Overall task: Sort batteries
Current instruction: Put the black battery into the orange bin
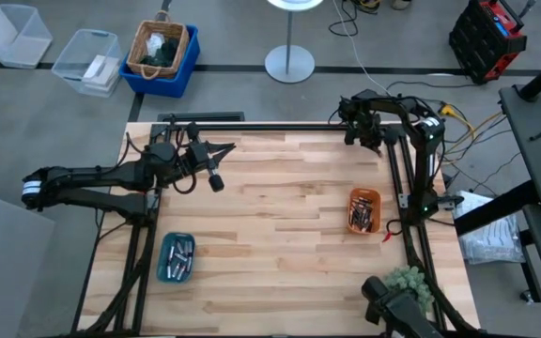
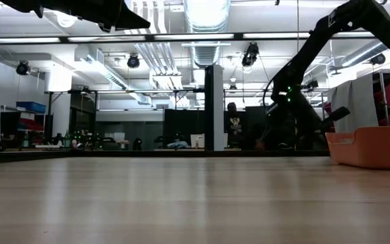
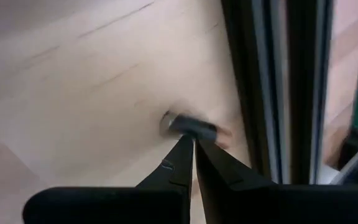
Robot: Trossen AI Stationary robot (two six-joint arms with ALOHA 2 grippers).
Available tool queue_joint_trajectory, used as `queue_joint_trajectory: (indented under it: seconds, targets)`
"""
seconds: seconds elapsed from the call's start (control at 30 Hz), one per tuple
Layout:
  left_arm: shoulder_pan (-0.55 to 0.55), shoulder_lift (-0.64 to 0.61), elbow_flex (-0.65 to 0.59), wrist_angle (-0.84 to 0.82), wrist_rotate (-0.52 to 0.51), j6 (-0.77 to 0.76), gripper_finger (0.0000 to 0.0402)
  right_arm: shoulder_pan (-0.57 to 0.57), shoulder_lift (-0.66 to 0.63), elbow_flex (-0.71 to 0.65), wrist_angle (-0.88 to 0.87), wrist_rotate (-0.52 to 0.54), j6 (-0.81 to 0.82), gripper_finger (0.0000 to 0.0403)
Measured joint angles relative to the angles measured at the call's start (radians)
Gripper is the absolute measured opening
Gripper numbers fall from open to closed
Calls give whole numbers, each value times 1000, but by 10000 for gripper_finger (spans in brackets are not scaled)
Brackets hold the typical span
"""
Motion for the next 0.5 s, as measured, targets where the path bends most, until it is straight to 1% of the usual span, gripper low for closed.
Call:
queue_joint_trajectory:
  seconds: [0.07, 0.13, 0.3, 0.5]
  targets:
    - [0, 0, 0, 0, 0, 0, 0, 0, 4, -7, 32, -4, -1, 13]
    - [0, 0, 0, 0, 0, 0, 0, 0, 4, -9, 20, -8, -6, 13]
    - [0, 0, 0, 1, 0, 5, 0, 11, 2, -8, 27, -65, -45, 13]
    - [0, 0, 0, 2, 0, 12, 0, 48, -2, 11, 10, -65, -59, 13]
